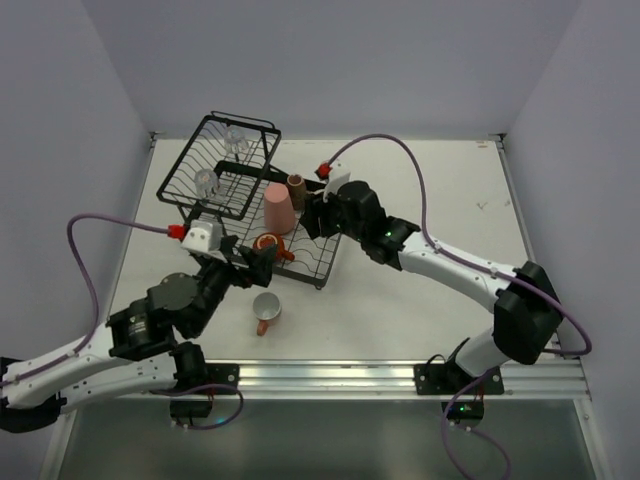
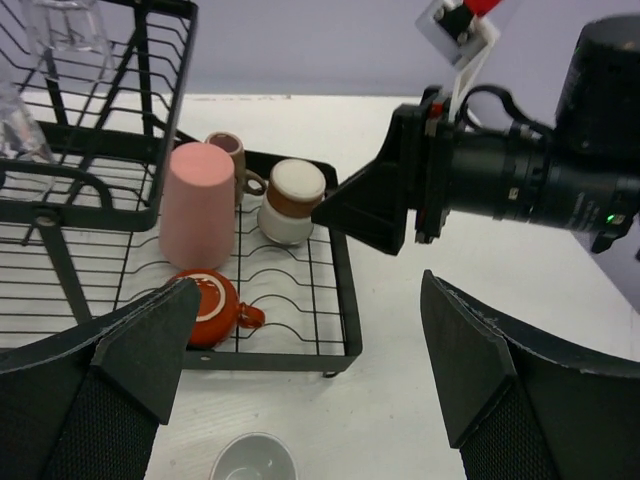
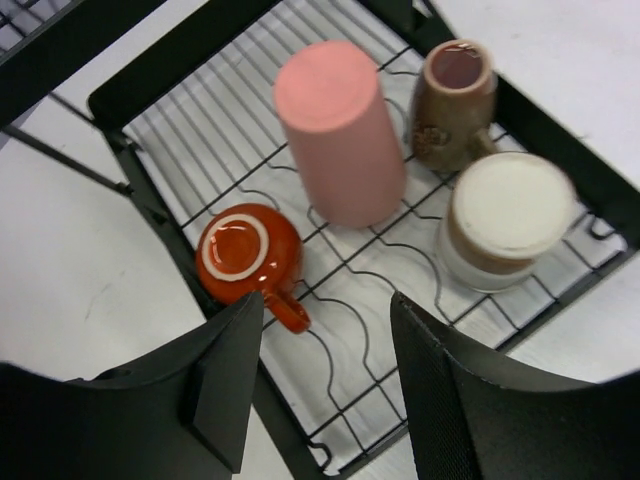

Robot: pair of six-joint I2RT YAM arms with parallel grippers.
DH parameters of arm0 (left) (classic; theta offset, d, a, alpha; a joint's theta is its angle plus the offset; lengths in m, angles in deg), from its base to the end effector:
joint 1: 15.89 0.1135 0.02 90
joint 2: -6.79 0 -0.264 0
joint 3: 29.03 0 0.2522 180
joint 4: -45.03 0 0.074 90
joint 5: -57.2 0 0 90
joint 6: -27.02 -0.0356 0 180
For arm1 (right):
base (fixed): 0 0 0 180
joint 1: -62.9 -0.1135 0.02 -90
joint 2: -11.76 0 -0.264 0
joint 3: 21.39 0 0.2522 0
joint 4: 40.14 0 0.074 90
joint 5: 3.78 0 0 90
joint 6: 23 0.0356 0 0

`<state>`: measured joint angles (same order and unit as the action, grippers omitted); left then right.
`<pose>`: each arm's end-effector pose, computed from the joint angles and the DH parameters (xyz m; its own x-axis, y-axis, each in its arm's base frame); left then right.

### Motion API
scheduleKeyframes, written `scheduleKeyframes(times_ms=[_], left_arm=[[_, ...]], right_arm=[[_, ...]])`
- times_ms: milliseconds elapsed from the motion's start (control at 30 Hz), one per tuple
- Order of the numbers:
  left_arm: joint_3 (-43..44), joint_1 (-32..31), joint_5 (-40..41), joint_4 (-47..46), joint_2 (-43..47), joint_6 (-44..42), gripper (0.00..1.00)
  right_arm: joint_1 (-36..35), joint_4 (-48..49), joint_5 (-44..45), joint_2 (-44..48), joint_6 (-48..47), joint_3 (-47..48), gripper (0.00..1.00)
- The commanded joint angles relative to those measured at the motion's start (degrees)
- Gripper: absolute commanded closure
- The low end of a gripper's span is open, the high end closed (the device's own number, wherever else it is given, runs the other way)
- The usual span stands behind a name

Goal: Unload the cups from the dish rack

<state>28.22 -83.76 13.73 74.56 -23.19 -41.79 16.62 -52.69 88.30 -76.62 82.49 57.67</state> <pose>0.0668 -0.0958 0.3571 -0.1455 -0.3024 -0.9420 0.3341 0.8812 -0.3345 0.2519 0.2615 0.2957 -0.4348 -0.0685 -0.8979 -0.6048 0.7610 0.2348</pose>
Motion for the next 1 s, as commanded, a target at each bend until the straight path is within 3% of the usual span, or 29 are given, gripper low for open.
scheduleKeyframes(times_ms=[0, 133, 267, 400, 667, 967], left_arm=[[1.8, 0.2, -5.4, -4.4, -9.6, -1.0, 0.02], [8.0, 0.2, -6.3, -6.4, -22.0, 0.3, 0.01], [13.2, 1.8, -6.6, -9.8, -32.7, -0.9, 0.01], [16.2, 9.7, -16.0, -13.8, -43.1, -0.2, 0.01], [30.2, 19.1, -21.2, -10.1, -65.2, 0.2, 0.00], [36.3, 21.6, -15.2, -10.1, -73.4, -2.0, 0.00]], right_arm=[[0.4, -5.0, 9.0, 5.6, -2.7, 0.9, 0.44], [5.4, -6.6, 11.2, 15.7, 1.7, -5.5, 0.44], [13.4, -6.6, 7.9, 24.7, 6.5, -13.6, 0.47], [17.4, -7.1, 8.2, 28.9, 7.0, -17.7, 0.48], [24.5, -4.8, 3.3, 34.4, 12.3, -24.1, 0.50], [24.7, -3.7, 0.1, 36.3, 12.0, -25.8, 0.49]])
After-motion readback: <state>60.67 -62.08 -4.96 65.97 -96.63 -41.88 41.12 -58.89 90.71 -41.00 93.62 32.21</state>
